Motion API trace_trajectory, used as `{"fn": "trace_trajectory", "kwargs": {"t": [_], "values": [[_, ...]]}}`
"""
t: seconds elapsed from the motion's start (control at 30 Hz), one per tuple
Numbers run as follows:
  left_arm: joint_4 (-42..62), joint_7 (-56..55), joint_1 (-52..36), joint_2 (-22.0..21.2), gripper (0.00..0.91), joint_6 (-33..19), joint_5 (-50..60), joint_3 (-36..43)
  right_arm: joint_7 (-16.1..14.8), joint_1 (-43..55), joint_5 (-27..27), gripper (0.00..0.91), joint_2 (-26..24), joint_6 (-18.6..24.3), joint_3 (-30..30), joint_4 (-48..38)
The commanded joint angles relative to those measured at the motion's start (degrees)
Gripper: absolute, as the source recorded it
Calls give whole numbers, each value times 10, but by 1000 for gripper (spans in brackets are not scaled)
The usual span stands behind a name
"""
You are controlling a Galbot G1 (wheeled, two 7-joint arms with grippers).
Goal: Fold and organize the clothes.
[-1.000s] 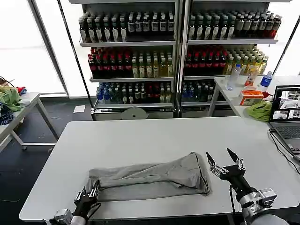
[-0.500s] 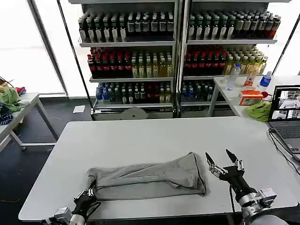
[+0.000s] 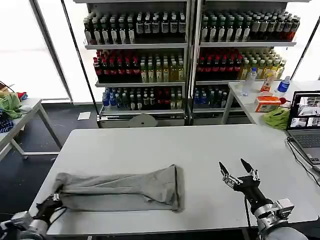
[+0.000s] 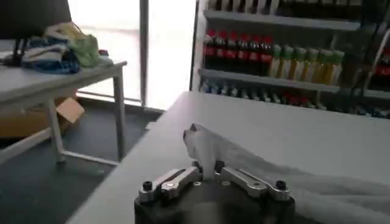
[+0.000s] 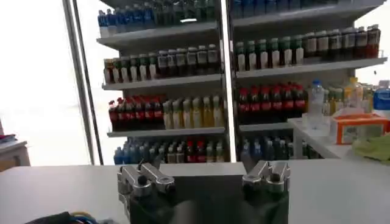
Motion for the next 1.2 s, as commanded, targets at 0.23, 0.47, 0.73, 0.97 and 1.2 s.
{"fn": "trace_trajectory", "kwargs": {"t": [0.23,0.47,0.73,0.97,1.2], "values": [[-74,20,17,150,10,14,-63,-64,-2,-5,2,907,-2,2,4,-1],[-132,-13,-32,174,10,38,-65,105,-2,-9,-2,907,5,2,9,0],[-130,-66,-99,176,10,39,-68,276,-4,-29,-11,907,21,2,25,2],[-130,-99,-119,145,10,37,-73,372,-6,-50,-16,907,37,5,44,2],[-112,-124,-138,109,10,14,-75,452,-8,-61,-22,907,51,7,51,5]]}}
